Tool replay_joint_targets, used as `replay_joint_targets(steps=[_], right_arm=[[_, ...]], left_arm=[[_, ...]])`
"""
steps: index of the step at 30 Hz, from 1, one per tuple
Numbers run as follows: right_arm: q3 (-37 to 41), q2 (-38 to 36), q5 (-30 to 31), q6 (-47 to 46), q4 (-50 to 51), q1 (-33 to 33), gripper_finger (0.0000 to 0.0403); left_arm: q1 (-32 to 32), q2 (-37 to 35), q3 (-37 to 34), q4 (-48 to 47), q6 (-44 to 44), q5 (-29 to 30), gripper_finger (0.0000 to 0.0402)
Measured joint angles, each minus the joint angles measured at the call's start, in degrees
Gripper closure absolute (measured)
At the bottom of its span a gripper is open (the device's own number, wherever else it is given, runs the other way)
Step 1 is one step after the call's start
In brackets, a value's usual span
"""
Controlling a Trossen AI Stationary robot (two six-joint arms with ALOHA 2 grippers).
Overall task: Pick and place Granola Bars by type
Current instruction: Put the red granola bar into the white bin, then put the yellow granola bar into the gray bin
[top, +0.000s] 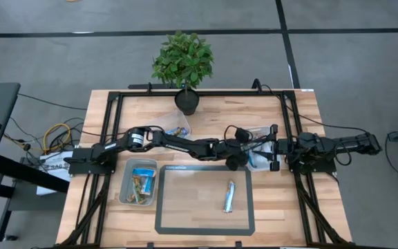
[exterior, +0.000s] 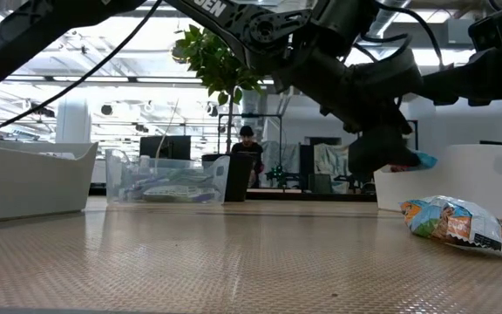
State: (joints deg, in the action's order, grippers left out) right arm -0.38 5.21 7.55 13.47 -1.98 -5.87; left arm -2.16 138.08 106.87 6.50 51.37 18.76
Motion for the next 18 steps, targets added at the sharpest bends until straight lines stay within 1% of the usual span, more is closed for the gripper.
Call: replay_joint_targets(steps=[5, 8, 10, 13, 18], right_arm=[[0.0, 0.0, -0.08, 0.0, 0.02, 0.0, 0.0232], [0.01, 0.0, -0.07, 0.0, 0.02, 0.0, 0.0232], [0.0, 0.0, -0.07, 0.0, 0.02, 0.0, 0.0232], [0.02, 0.0, -0.07, 0.0, 0.02, 0.0, 0.0232], [0.0, 0.0, 0.08, 0.01, -0.01, 0.02, 0.0232]], left_arm=[[-0.19, -0.02, 0.0, -2.13, 0.12, -5.48, 0.0083], [-0.17, -0.02, 0.0, -2.11, 0.6, -5.63, 0.0083], [-0.06, -0.02, 0.0, -2.1, 0.52, -4.72, 0.0083], [-0.04, -0.02, 0.0, -2.08, -1.92, -0.57, 0.0083], [0.07, -1.0, 0.0, -2.24, -8.51, 12.87, 0.0083]])
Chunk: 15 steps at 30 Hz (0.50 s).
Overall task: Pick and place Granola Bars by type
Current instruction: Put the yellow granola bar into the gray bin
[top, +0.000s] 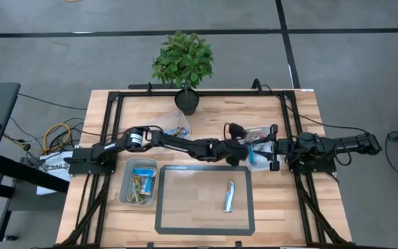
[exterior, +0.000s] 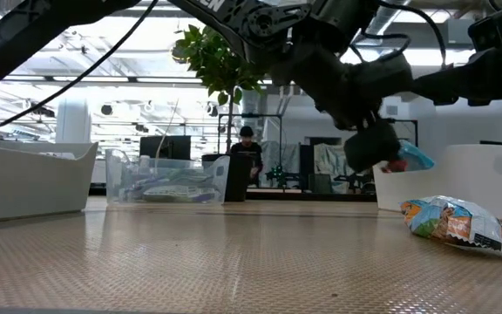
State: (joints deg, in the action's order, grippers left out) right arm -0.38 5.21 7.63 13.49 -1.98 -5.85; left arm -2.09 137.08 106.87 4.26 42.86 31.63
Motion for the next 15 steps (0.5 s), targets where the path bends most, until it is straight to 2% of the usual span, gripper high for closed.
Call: replay_joint_targets(steps=[2, 8, 11, 15], right_arm=[[0.02, 0.0, 0.15, -0.01, -0.06, 0.0, 0.0232], [0.01, 0.02, -0.16, -0.01, -0.04, -0.02, 0.0232], [0.0, 0.02, -0.18, -0.01, -0.02, -0.02, 0.0232], [0.02, 0.02, -0.18, -0.01, 0.01, -0.02, 0.0232]], left_arm=[[-0.02, -1.02, 0.0, -2.27, -3.21, 3.3, 0.0083], [-2.09, -4.36, 0.0, -11.61, -15.28, 4.0, 0.0083], [-4.04, -6.31, 0.0, -19.02, -24.65, 0.96, 0.0083], [-7.23, -8.73, 0.0, -29.98, -37.85, -6.92, 0.0083]])
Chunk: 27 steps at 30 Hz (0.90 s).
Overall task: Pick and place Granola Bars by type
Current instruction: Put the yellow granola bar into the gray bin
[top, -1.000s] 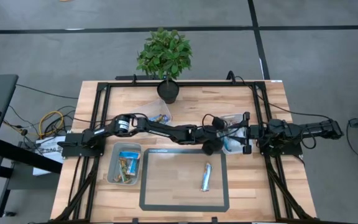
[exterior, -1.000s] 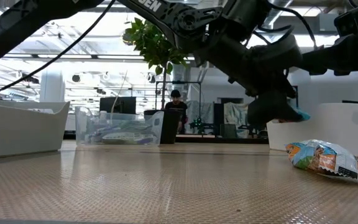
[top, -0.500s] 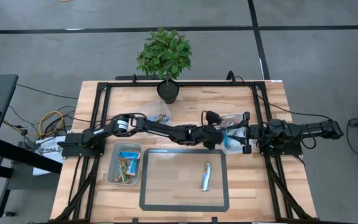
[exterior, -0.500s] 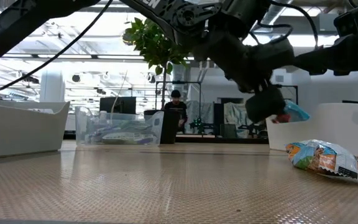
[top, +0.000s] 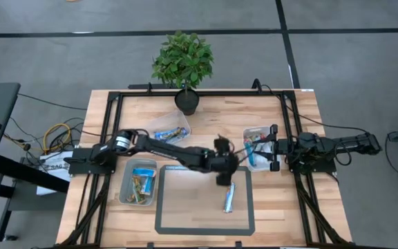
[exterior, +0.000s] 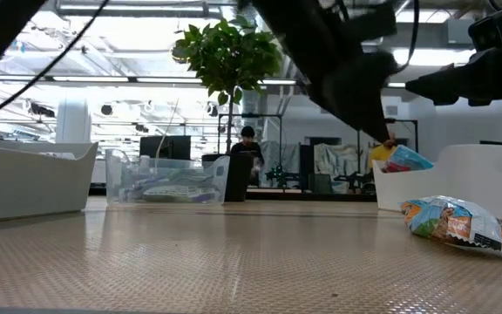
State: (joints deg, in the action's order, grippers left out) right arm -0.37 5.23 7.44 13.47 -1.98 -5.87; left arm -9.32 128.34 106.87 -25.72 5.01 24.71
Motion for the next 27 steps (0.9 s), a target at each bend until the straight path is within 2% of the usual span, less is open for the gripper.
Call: replay_joint_targets(steps=[4, 12, 18, 27], right_arm=[[-0.02, 0.0, 0.02, 0.0, 0.0, 0.0, 0.0232], [-0.02, 0.0, 0.02, 0.0, 0.0, 0.0, 0.0232], [0.0, 0.0, 0.02, 0.0, 0.0, 0.0, 0.0232], [-0.02, 0.0, 0.04, 0.0, 0.0, 0.0, 0.0232]], left_arm=[[-3.63, -1.8, 0.0, -7.41, -11.13, -4.95, 0.0083], [-11.45, -1.98, 0.0, -10.04, -30.25, -4.57, 0.0083], [-13.57, -1.9, -0.25, -9.66, -46.44, 1.09, 0.0083], [-13.4, -0.88, -0.23, -10.7, -54.79, 6.29, 0.0084]])
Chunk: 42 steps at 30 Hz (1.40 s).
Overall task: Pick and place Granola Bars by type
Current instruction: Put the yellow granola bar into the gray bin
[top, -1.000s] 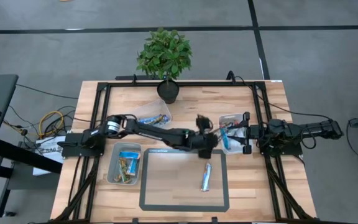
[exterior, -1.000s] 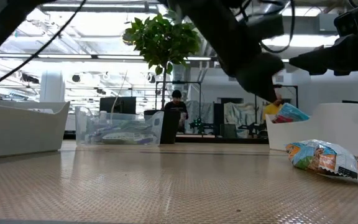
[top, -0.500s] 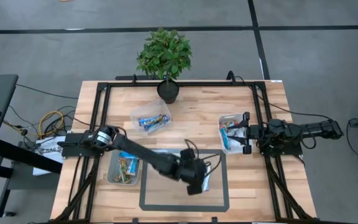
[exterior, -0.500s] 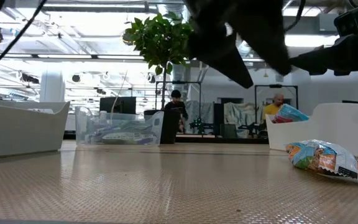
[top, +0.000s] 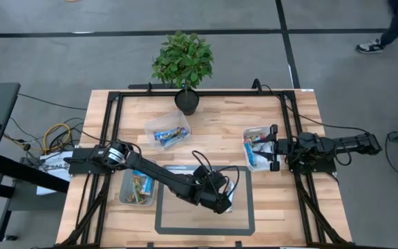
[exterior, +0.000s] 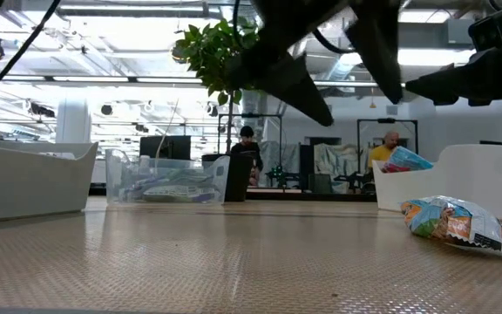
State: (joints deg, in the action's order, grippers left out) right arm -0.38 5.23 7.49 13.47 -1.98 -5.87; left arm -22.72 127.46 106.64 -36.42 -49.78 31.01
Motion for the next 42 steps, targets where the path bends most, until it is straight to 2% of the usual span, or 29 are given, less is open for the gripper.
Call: replay_joint_targets(steps=[3, 10, 19, 31, 38, 42], right_arm=[[0.0, 0.0, 0.01, 0.0, -0.03, 0.0, 0.0232], [0.0, -0.04, 0.02, 0.0, 0.0, 0.0, 0.0232], [0.0, 0.17, 0.04, 0.0, -0.02, 0.0, 0.0232], [0.0, 0.79, 0.04, 0.0, 0.0, 0.0, 0.0232], [0.02, 0.76, 0.02, 0.0, 0.02, 0.0, 0.0232], [0.01, 0.75, 0.04, 0.0, 0.04, 0.0, 0.0232]], left_arm=[[0.0, 1.73, -0.1, 0.71, -1.93, -0.68, 0.0084], [-0.83, 5.63, 0.12, 12.12, -2.54, -2.71, 0.0084], [-1.75, 8.99, -0.02, 16.28, -9.55, -3.51, 0.0084], [-1.71, 10.01, 0.06, 16.53, -16.78, 0.3, 0.0084], [-1.77, 13.81, 0.19, 24.27, -16.96, -0.67, 0.0084], [-1.77, 13.9, 0.27, 23.53, -16.89, -0.7, 0.0084]])
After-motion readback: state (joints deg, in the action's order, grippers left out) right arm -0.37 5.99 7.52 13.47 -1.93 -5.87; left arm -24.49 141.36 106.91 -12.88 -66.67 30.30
